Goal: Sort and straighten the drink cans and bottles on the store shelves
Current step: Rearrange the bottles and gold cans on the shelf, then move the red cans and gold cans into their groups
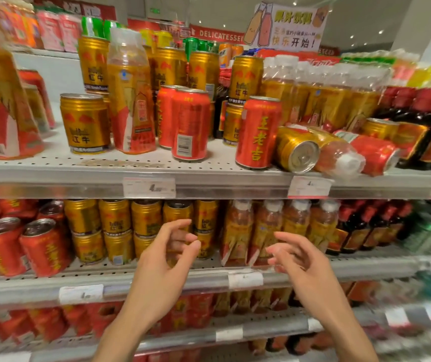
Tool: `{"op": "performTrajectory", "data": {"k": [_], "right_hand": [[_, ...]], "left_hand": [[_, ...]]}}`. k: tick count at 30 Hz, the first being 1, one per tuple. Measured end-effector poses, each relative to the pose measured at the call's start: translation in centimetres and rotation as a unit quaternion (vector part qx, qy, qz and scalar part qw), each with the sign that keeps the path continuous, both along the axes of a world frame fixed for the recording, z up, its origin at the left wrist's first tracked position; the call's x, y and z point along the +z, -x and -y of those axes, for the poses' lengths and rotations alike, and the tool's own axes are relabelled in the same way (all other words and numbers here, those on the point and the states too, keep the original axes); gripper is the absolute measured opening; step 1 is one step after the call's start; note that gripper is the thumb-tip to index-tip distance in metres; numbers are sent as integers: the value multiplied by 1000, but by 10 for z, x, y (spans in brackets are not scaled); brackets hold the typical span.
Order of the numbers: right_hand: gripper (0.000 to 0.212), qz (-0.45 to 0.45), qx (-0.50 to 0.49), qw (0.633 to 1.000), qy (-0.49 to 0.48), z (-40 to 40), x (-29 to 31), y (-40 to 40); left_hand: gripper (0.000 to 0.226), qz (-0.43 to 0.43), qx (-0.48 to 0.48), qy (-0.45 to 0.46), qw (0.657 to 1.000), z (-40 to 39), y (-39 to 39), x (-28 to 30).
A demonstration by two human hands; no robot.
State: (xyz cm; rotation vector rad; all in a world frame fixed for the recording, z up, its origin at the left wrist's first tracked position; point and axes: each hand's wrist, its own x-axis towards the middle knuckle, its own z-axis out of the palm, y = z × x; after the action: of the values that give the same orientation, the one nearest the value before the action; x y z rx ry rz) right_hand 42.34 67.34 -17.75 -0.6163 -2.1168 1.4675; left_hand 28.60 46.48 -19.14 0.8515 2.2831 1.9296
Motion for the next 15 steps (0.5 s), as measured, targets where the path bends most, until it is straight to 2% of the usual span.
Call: {"op": "performTrajectory", "data": {"k": [8,15], "right_hand": [[23,-19,41,999,0,-105,18,-41],[23,-40,82,994,-59,-166,35,-61]], "left_hand": [[29,-17,21,-11,1000,-104,-61,14],[31,-36,44,-9,998,-162,-93,28]]}}
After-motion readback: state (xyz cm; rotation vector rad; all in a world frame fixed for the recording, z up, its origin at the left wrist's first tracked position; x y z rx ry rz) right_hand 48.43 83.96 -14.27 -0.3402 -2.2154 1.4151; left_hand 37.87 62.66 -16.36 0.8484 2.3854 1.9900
